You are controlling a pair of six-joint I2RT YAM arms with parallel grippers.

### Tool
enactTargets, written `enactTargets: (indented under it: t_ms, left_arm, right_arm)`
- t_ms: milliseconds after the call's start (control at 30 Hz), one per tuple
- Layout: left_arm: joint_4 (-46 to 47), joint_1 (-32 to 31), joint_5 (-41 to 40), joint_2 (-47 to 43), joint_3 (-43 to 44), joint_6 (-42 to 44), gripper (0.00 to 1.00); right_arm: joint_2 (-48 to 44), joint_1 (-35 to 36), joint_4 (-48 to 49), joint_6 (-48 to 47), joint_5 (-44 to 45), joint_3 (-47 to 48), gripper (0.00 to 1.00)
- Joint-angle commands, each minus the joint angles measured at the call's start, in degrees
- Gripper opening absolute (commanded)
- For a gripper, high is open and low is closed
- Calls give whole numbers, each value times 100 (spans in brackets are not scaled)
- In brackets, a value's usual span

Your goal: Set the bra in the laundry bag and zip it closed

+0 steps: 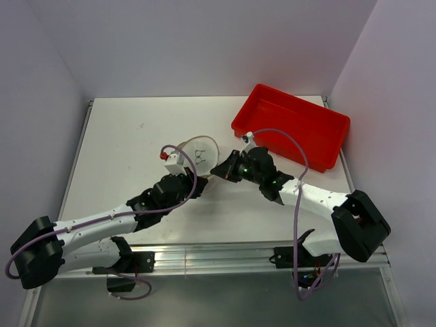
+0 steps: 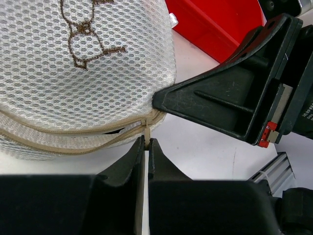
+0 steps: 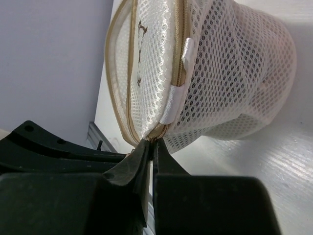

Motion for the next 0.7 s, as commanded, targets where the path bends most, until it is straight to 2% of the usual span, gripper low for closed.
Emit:
enactTargets:
  t_ms: [0,400,600,667]
  left_arm:
    - [-160,-32,-397,-308,213,299,0]
    - [-1661,-32,-1320,-1213,98,457,0]
    - [-2146,-32,-1514,-1670,72,290,0]
    - [-2147,-32,-1436,-1794,37,247,0]
  right_arm:
    - [-49,-122,93,-193,178,240,0]
    - [197,-684,-452,-993,-16,846,0]
    - [899,-825,-943,-1529,-15,1820,0]
    - [1434,-825,-1111,-1635,-198,2320,0]
